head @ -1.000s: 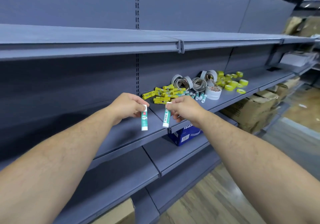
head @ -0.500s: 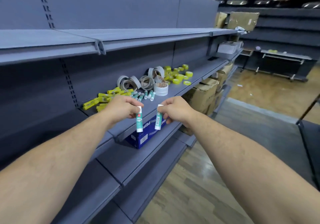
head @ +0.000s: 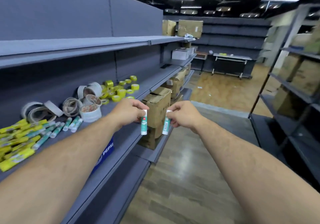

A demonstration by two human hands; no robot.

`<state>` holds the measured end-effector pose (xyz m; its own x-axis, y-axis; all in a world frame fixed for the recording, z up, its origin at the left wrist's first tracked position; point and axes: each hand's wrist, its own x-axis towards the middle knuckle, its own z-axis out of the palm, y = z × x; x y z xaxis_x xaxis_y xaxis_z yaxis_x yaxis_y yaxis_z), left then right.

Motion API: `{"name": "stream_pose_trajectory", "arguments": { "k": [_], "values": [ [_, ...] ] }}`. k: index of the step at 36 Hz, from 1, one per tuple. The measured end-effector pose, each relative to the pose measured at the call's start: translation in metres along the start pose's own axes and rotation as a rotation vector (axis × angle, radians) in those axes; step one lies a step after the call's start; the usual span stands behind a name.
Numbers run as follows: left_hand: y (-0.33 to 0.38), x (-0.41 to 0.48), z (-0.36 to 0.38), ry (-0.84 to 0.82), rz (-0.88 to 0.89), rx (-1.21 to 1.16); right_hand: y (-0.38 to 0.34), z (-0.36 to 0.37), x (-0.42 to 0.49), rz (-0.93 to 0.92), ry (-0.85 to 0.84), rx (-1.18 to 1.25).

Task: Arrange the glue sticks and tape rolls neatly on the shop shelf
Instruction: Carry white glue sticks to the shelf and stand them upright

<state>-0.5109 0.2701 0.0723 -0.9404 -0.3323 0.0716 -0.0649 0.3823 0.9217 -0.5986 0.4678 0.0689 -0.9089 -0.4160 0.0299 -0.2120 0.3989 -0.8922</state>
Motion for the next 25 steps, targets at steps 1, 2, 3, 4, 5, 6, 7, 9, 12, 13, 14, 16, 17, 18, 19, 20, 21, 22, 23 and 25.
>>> {"name": "stream_pose_trajectory", "arguments": {
  "k": [1,2,3,4,5,6,7,9,12,13,14,16,17,18,19,20,21,22,23,25],
  "values": [
    [0.004,0.013,0.011,-0.007,0.001,-0.007,0.005,-0.012,0.009,0.005,0.016,0.0],
    [0.008,0.027,0.022,-0.013,0.002,-0.012,0.01,-0.024,0.018,0.009,0.03,0.001],
    [0.011,0.04,0.032,-0.021,0.005,-0.016,0.015,-0.034,0.027,0.013,0.041,0.005],
    [0.014,0.052,0.041,-0.03,0.012,-0.013,0.02,-0.044,0.036,0.019,0.053,0.013],
    [0.017,0.065,0.051,-0.038,0.02,-0.006,0.025,-0.054,0.045,0.024,0.067,0.021],
    [0.02,0.079,0.06,-0.049,0.03,-0.001,0.03,-0.063,0.054,0.03,0.084,0.03],
    [0.022,0.093,0.069,-0.059,0.039,-0.002,0.035,-0.071,0.063,0.034,0.099,0.04],
    [0.026,0.122,0.085,-0.086,0.054,-0.009,0.044,-0.088,0.082,0.04,0.121,0.05],
    [0.031,0.17,0.109,-0.126,0.074,-0.013,0.057,-0.11,0.115,0.051,0.151,0.057],
    [0.032,0.187,0.117,-0.134,0.079,-0.021,0.061,-0.118,0.128,0.056,0.168,0.056],
    [0.033,0.204,0.125,-0.142,0.084,-0.032,0.066,-0.125,0.141,0.062,0.186,0.055],
    [0.034,0.241,0.141,-0.152,0.098,-0.061,0.075,-0.139,0.169,0.075,0.225,0.052],
    [0.035,0.26,0.149,-0.153,0.103,-0.074,0.078,-0.147,0.183,0.08,0.245,0.05],
    [0.037,0.279,0.156,-0.155,0.101,-0.091,0.081,-0.154,0.198,0.087,0.261,0.048],
    [0.038,0.296,0.162,-0.157,0.094,-0.107,0.083,-0.161,0.213,0.097,0.273,0.046],
    [0.04,0.313,0.168,-0.159,0.087,-0.119,0.085,-0.169,0.228,0.104,0.284,0.047],
    [0.042,0.329,0.174,-0.161,0.084,-0.124,0.086,-0.176,0.243,0.109,0.295,0.047],
    [0.044,0.347,0.179,-0.167,0.081,-0.126,0.088,-0.183,0.259,0.111,0.306,0.045],
    [0.046,0.363,0.183,-0.173,0.078,-0.13,0.09,-0.19,0.275,0.112,0.317,0.041],
    [0.049,0.397,0.193,-0.184,0.071,-0.153,0.095,-0.201,0.305,0.109,0.336,0.042]
  ]
}}
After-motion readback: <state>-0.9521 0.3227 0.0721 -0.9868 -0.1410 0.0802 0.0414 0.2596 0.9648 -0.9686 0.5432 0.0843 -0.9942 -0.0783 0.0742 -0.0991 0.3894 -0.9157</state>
